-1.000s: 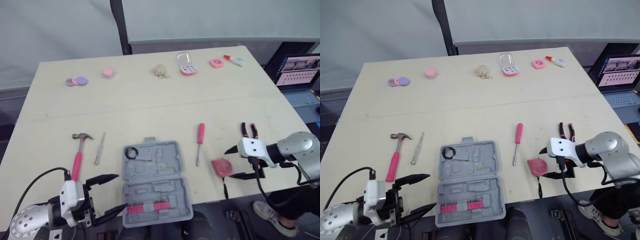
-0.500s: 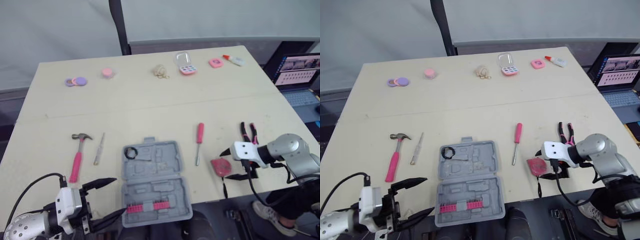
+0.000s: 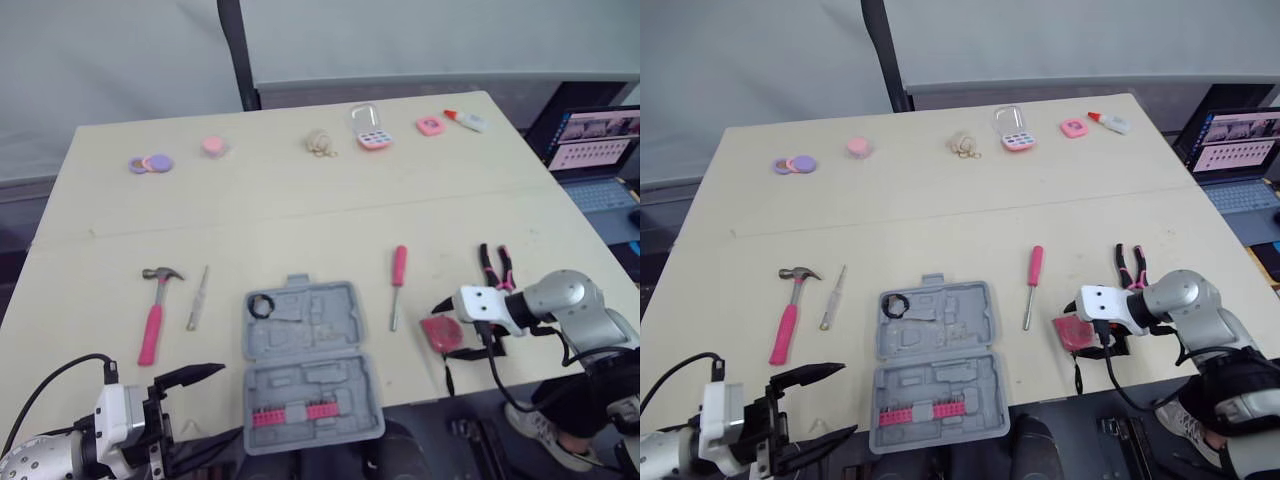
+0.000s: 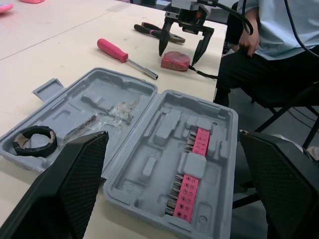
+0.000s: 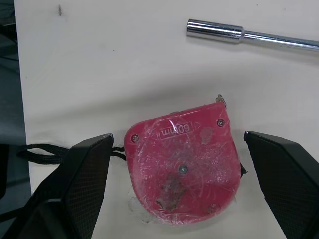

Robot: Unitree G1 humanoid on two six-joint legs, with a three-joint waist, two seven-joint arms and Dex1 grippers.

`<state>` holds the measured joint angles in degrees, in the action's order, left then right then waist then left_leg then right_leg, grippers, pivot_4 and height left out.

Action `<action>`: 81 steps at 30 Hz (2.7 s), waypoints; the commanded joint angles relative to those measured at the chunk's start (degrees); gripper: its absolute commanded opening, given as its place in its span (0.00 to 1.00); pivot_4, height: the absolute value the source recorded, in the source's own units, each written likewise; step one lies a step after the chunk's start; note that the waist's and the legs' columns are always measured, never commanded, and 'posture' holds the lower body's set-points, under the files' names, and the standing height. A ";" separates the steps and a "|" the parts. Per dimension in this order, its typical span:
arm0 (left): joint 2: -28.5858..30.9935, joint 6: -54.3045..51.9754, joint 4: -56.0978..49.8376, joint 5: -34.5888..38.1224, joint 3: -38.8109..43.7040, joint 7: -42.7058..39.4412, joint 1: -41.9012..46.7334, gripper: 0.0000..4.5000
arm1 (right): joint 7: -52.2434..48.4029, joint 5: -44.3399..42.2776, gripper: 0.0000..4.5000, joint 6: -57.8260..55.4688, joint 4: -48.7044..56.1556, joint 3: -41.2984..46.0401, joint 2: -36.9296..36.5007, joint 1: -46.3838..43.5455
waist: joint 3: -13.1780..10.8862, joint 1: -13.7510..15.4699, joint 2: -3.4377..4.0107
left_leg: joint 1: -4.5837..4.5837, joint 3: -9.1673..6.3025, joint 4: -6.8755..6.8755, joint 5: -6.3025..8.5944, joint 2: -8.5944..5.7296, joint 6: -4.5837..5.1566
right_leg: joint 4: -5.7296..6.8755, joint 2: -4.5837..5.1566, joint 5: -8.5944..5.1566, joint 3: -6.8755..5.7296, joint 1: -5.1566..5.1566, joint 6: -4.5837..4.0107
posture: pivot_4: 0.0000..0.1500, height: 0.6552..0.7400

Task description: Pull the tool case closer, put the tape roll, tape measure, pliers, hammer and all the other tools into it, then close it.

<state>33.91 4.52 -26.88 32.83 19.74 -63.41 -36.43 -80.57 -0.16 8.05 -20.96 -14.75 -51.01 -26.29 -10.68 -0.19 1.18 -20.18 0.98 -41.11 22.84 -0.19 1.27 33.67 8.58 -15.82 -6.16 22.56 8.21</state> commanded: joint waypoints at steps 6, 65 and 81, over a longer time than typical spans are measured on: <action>-0.35 1.40 -1.38 0.73 1.52 -0.11 -1.53 1.00 | -0.52 0.47 0.99 2.42 -2.11 -0.25 0.61 -1.13 | 0.00 0.06 0.00 | 0.00 -0.01 -0.02 0.00 -0.01 0.00 | -0.01 0.00 0.00 0.00 0.00 0.00 | 1.00 0.87; 0.20 0.70 -2.59 -0.08 0.24 1.16 0.18 1.00 | -3.21 3.68 0.99 8.67 -7.74 -1.09 -0.01 -3.64 | 0.00 0.04 0.00 | 0.00 0.02 -0.03 0.00 0.00 0.00 | 0.12 -0.01 0.00 0.00 -0.01 0.00 | 1.00 0.87; 0.43 0.47 -2.92 -0.27 -0.28 1.75 0.37 1.00 | -2.53 3.29 0.99 -2.20 -2.45 -0.33 -0.33 -2.51 | 0.00 0.02 0.00 | 0.00 0.01 -0.05 0.00 0.00 0.00 | 0.13 -0.01 0.00 0.00 -0.02 0.00 | 1.00 0.87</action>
<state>34.27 4.80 -28.54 32.32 19.42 -61.76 -35.89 -83.17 3.46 7.29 -25.11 -15.90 -50.64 -28.91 -10.68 -0.17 1.18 -20.18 0.98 -41.16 22.84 -0.18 1.27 33.80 8.57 -15.82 -6.17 22.55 8.21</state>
